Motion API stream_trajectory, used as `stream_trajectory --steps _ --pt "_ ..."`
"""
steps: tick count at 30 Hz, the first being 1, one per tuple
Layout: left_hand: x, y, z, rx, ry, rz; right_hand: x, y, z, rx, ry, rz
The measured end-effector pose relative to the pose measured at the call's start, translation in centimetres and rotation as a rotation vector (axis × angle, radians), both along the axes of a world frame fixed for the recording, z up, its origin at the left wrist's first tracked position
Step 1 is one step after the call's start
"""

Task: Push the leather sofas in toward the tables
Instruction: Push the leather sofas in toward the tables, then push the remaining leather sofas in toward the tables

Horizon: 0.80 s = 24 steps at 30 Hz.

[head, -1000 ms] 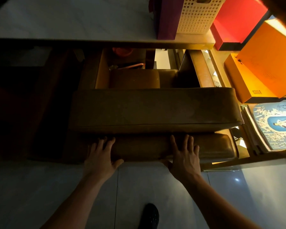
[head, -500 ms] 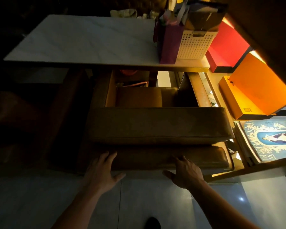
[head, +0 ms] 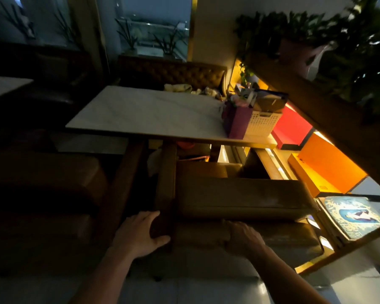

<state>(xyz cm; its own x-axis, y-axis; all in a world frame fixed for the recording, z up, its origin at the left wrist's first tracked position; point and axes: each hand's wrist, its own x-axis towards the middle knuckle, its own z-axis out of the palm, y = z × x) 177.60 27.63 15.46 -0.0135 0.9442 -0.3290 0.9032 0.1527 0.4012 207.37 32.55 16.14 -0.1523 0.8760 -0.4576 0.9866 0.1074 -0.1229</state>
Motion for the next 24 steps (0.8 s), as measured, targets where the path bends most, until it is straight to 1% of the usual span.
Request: stream_trajectory --steps 6,9,13,17,20,24 --pt "-10.5 -5.1 1.8 0.082 0.01 0.072 -11.6 -3.0 2.6 0.022 0.062 0.079" --pt "-15.4 -7.7 1.3 0.093 -0.038 0.137 -16.8 -4.6 2.6 0.02 0.075 0.113" --pt "-21.2 -10.5 -0.1 0.094 -0.073 0.222 -22.9 -5.3 1.2 -0.024 0.068 0.188" --pt "-26.4 -12.5 -1.7 0.071 -0.046 0.329 -29.6 -4.5 -0.6 -0.052 0.029 0.287" --pt "-30.8 -14.1 -3.7 0.081 -0.019 0.413 -35.8 -3.5 -2.6 -0.09 0.041 0.384" --pt "-36.8 -16.1 -5.0 -0.014 0.048 0.492 -44.4 -2.8 -5.4 -0.156 0.069 0.465"
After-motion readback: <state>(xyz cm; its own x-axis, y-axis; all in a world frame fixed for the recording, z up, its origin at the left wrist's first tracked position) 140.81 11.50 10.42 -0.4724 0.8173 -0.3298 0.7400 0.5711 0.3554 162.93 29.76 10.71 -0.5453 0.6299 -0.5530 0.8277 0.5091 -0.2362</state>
